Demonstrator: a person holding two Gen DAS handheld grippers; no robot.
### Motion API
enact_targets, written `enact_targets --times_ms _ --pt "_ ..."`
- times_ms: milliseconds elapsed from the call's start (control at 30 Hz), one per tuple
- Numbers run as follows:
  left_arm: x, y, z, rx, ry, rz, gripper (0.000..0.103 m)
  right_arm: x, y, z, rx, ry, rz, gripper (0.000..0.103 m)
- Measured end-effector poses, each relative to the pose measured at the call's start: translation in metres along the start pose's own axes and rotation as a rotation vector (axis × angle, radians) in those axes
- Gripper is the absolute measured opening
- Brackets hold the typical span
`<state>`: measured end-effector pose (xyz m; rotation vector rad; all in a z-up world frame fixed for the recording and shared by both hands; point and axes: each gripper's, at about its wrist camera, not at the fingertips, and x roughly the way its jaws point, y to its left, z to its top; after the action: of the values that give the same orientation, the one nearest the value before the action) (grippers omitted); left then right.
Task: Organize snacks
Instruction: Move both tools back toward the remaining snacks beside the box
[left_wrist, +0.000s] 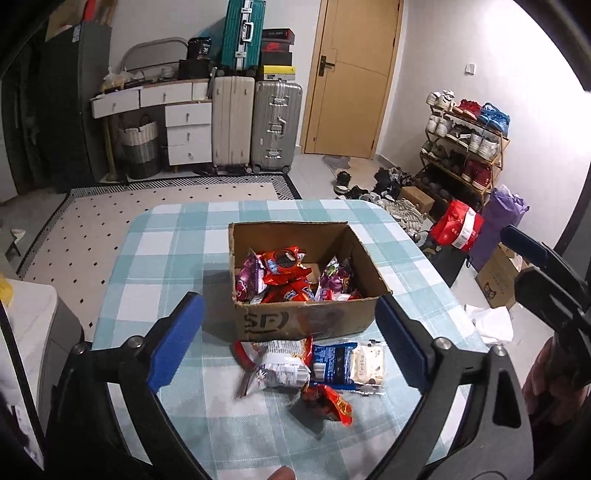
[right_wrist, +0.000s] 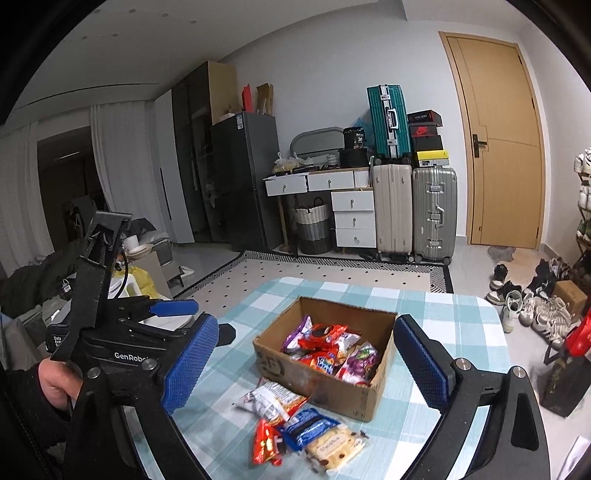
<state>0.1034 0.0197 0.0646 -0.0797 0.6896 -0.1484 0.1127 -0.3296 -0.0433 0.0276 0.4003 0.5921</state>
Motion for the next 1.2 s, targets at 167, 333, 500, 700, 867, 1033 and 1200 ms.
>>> enact_targets --times_ms 167,333,500,700,867,1033,1200 --pt "-0.019 -0.003 -0.017 -0.013 -0.032 0.004 0.102 -0.015 0.007 -0.011 0.005 -0.010 0.001 0.098" --pt "-0.021 -0.004 -0.034 -0.039 -0.040 -0.002 0.102 -0.027 0.016 -0.028 -0.004 -0.032 -0.007 0.100" --pt "-0.013 -0.010 -0.054 -0.045 -0.022 0.002 0.102 -0.032 0.018 -0.051 0.010 -0.032 -0.015 0.102" --pt "0.005 -0.014 -0.076 -0.060 0.025 -0.004 0.102 -0.031 0.015 -0.069 0.014 0.000 -0.027 0.102" --pt "0.027 -0.015 -0.098 -0.068 0.077 0.008 0.102 -0.030 0.014 -0.084 0.016 0.012 -0.041 0.102" --pt "0.052 -0.014 -0.121 -0.091 0.122 0.011 0.102 -0.021 0.011 -0.105 0.023 0.050 -0.060 0.102" --pt "0.075 -0.015 -0.138 -0.089 0.165 0.027 0.102 -0.012 0.007 -0.122 0.049 0.080 -0.060 0.102"
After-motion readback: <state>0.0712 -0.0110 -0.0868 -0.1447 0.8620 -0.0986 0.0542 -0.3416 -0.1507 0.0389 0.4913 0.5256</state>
